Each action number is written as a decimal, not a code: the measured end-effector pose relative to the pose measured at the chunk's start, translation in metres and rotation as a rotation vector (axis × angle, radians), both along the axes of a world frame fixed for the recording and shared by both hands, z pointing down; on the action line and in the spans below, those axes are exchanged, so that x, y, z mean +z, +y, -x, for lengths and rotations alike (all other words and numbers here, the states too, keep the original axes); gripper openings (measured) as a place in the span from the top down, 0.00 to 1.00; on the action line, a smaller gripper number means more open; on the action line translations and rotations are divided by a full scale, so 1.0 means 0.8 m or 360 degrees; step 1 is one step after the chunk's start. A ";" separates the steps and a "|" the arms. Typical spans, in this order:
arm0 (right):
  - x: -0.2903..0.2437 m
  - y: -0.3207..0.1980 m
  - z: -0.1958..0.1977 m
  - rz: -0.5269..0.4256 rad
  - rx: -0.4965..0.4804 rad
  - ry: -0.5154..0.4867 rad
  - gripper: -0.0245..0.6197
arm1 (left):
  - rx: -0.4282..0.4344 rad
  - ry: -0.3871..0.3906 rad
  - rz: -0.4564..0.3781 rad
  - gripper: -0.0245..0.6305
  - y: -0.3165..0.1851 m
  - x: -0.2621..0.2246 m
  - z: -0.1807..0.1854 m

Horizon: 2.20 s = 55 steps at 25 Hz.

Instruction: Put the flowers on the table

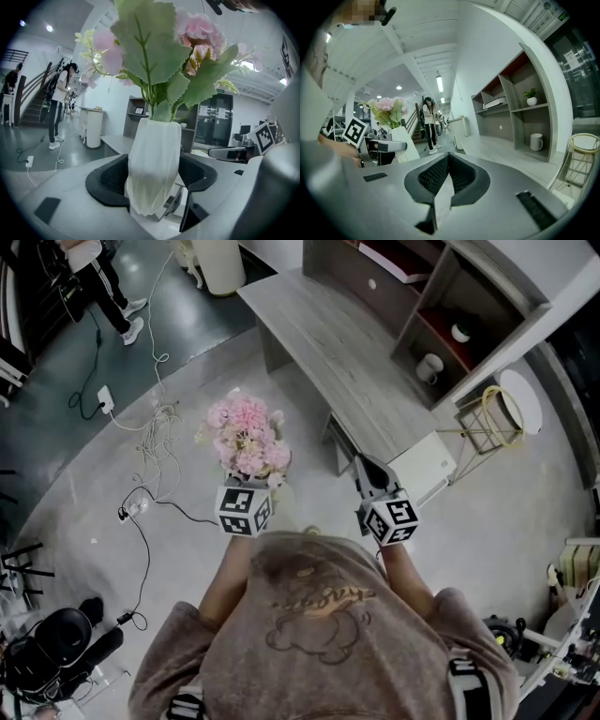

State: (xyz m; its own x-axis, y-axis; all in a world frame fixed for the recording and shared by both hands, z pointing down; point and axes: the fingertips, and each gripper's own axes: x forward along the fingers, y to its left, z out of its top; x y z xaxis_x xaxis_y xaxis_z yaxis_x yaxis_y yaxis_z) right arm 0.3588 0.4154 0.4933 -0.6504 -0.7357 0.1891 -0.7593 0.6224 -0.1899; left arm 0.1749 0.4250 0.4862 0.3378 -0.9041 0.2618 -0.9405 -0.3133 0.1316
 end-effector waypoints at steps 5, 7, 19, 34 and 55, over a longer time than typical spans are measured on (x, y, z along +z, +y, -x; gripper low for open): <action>0.014 -0.024 0.012 0.0032 -0.0010 0.0007 0.96 | 0.0000 -0.0002 0.0000 0.44 -0.027 0.003 0.012; 0.019 -0.034 0.020 0.0039 -0.0010 0.0009 0.96 | 0.0002 -0.0001 0.0006 0.44 -0.036 0.006 0.020; 0.028 -0.157 0.096 0.0069 -0.0055 0.0037 0.96 | 0.0022 0.0007 0.0035 0.44 -0.159 0.017 0.089; -0.016 -0.351 0.214 0.0021 0.0073 0.0054 0.96 | 0.0163 -0.0001 -0.0006 0.44 -0.368 -0.019 0.214; -0.002 -0.538 0.315 0.0002 -0.0003 0.0038 0.96 | 0.0032 0.0010 -0.0003 0.44 -0.527 -0.003 0.325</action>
